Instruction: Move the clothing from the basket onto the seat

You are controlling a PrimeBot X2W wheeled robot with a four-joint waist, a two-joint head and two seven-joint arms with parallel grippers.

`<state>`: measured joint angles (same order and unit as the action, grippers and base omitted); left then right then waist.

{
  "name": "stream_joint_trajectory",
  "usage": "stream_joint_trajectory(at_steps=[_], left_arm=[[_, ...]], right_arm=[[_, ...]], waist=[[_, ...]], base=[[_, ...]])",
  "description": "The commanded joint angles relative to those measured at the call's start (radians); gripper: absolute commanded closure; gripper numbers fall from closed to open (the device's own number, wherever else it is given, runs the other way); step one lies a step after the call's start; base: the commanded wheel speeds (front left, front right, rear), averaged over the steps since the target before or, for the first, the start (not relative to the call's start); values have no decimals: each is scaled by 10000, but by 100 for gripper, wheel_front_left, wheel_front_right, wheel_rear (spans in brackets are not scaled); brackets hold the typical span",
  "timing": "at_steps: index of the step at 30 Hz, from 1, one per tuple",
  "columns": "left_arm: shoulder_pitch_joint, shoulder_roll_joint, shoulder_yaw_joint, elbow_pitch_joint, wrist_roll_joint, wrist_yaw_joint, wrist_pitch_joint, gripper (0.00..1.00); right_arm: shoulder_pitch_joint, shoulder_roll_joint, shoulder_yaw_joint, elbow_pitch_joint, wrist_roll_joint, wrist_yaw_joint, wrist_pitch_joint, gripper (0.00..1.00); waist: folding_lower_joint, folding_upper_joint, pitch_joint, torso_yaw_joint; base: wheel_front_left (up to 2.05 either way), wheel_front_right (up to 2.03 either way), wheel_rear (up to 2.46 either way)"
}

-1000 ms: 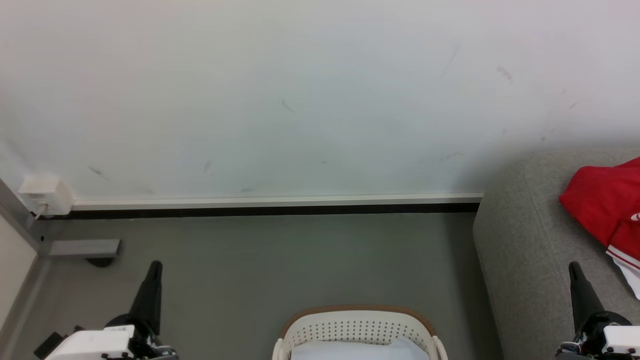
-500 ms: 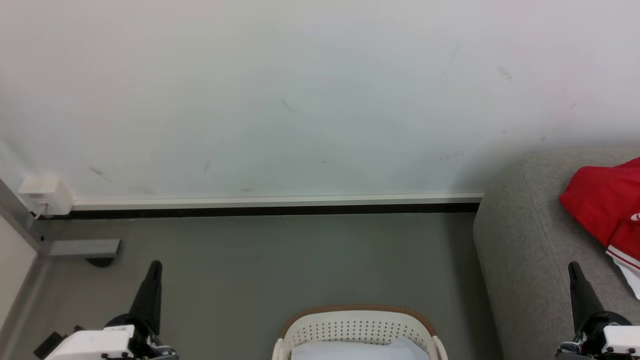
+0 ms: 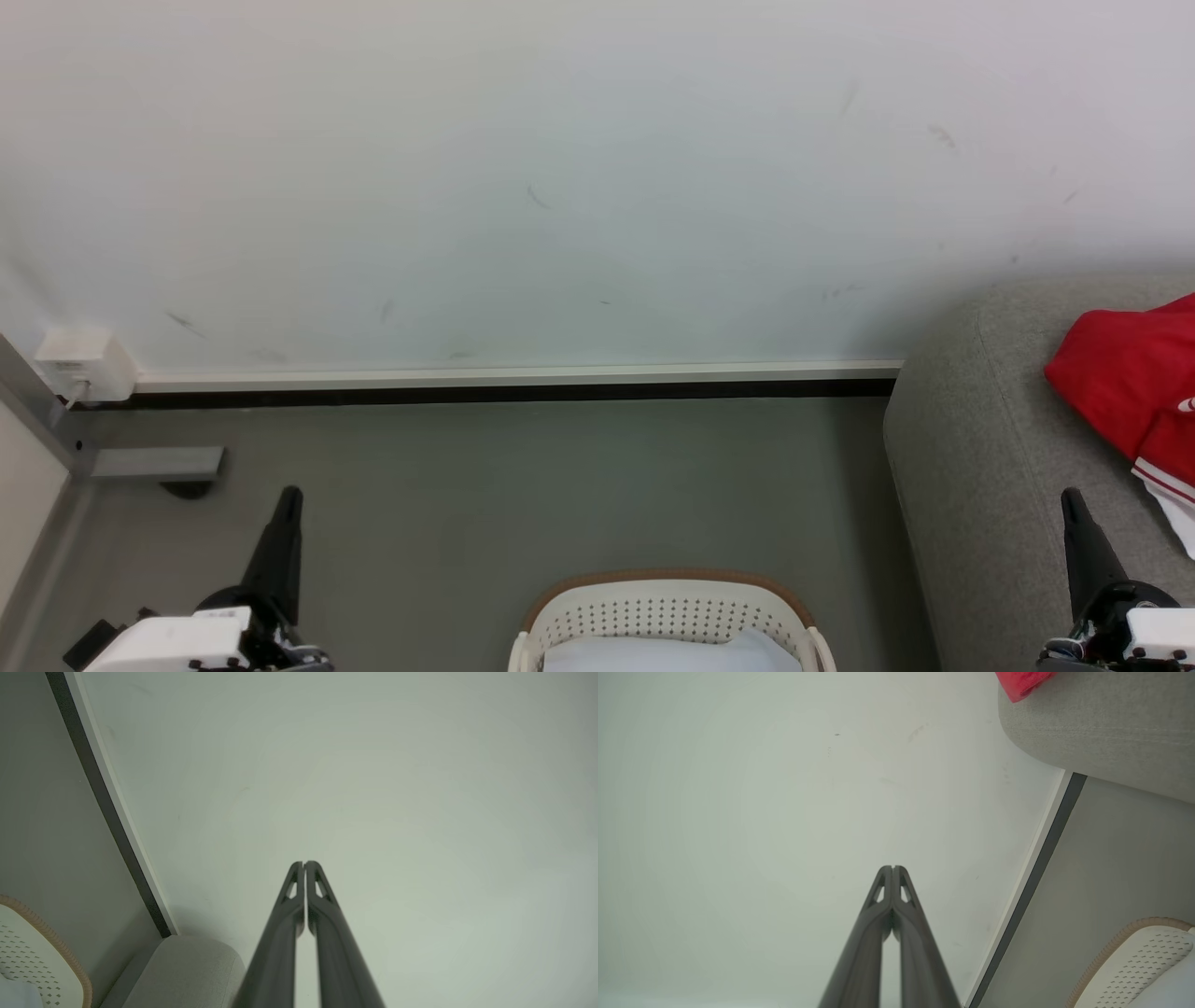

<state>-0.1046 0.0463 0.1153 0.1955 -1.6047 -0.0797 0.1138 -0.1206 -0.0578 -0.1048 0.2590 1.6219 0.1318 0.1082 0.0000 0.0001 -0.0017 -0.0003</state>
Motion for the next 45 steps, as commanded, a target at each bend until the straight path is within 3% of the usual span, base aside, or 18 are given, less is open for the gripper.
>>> stream_joint_trajectory(at_steps=[1, 45], left_arm=[[-70, 73, 28, -33, -133, -25, 40, 100], [-70, 73, 28, -32, -131, -25, 38, 100]], right_arm=[[-84, -42, 3, -39, 24, -21, -25, 100], [-73, -105, 81, -45, 100, -21, -93, 100]], waist=[[0, -1, 0, 0], [0, -1, 0, 0]], base=[[0, 0, 0], [0, 0, 0]])
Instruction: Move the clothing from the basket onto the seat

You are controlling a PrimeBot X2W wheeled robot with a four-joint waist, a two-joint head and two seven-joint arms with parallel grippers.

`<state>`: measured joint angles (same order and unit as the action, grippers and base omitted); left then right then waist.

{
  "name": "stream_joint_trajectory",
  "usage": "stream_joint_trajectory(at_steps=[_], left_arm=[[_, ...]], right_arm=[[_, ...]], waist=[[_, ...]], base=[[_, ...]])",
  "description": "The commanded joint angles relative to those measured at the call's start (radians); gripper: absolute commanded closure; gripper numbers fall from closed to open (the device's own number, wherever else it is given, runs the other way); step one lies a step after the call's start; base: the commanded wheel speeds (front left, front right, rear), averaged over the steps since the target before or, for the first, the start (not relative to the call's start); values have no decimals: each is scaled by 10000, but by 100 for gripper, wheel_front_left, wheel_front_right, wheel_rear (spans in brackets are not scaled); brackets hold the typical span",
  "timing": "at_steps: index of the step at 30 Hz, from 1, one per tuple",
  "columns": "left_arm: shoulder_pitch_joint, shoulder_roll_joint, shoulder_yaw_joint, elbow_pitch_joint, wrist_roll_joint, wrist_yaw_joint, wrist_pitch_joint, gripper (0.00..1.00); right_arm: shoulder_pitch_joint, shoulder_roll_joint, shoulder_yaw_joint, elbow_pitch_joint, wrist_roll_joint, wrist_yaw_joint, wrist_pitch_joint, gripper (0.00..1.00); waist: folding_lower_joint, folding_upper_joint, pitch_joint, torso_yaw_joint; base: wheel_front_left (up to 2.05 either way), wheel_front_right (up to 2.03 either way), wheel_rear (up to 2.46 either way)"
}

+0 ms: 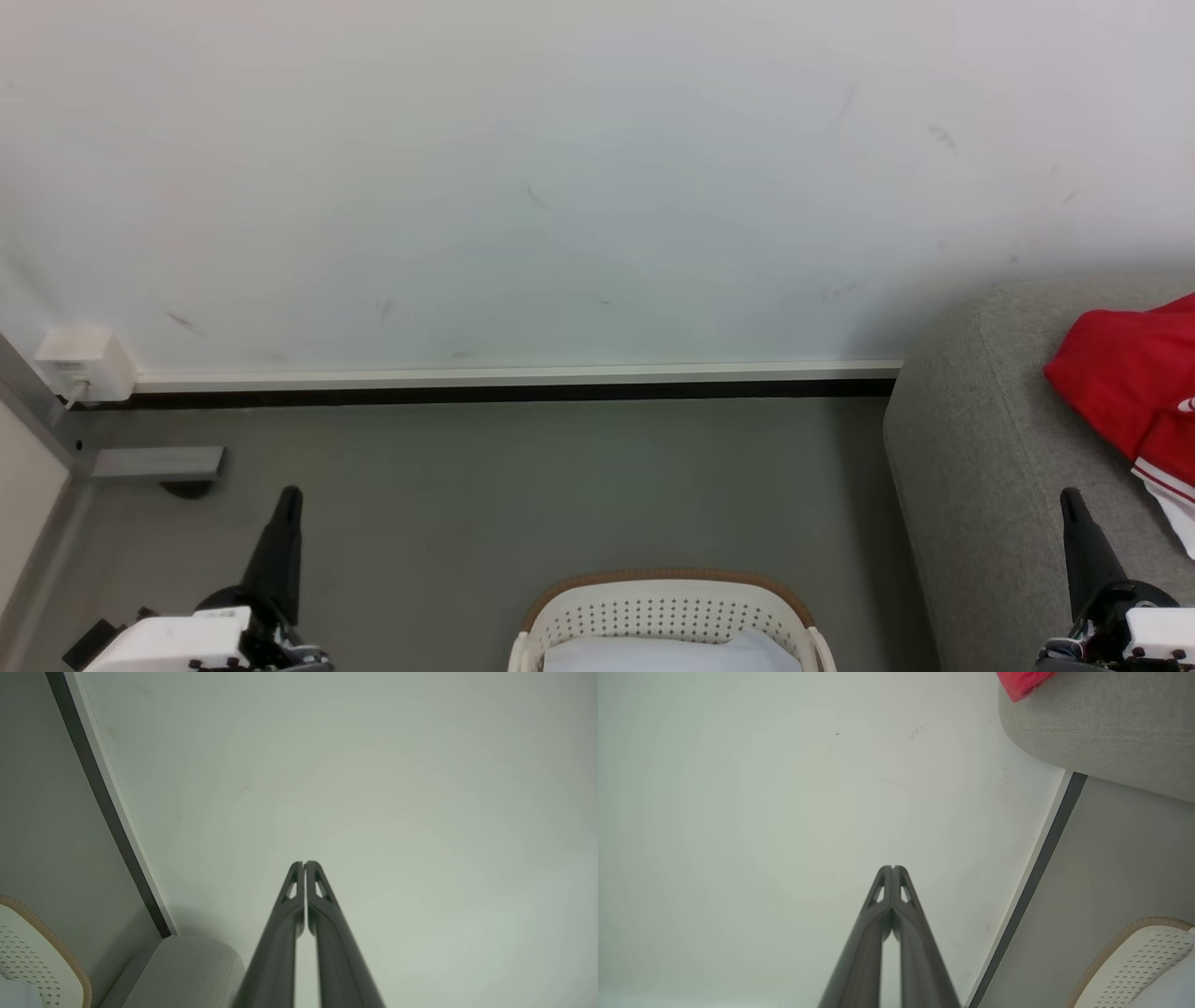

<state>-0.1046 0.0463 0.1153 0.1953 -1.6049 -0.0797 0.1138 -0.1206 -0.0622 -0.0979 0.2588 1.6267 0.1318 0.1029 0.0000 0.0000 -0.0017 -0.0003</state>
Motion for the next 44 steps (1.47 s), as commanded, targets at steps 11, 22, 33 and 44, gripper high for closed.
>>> stream_joint_trajectory(at_steps=[11, 22, 33, 44], left_arm=[[-70, 73, 28, -30, -129, -25, 38, 100], [-70, 74, 27, -31, -129, -25, 38, 100], [-70, 72, 27, -31, -130, -25, 39, 100], [-70, 72, 26, -31, -131, -25, 38, 100]], right_arm=[[-69, -80, 34, -45, 70, -21, -56, 100], [-65, -98, 58, -46, 98, -21, -70, 100], [-62, -116, 82, -49, 120, -21, -98, 100], [-58, -139, 106, -51, 151, -21, -111, 100]], waist=[[0, 0, 0, 0], [0, 0, 0, 0], [0, 0, 0, 0], [0, 0, 0, 0]], base=[[0, 0, 0], [0, 0, 0], [0, 0, 0], [0, 0, 0]])
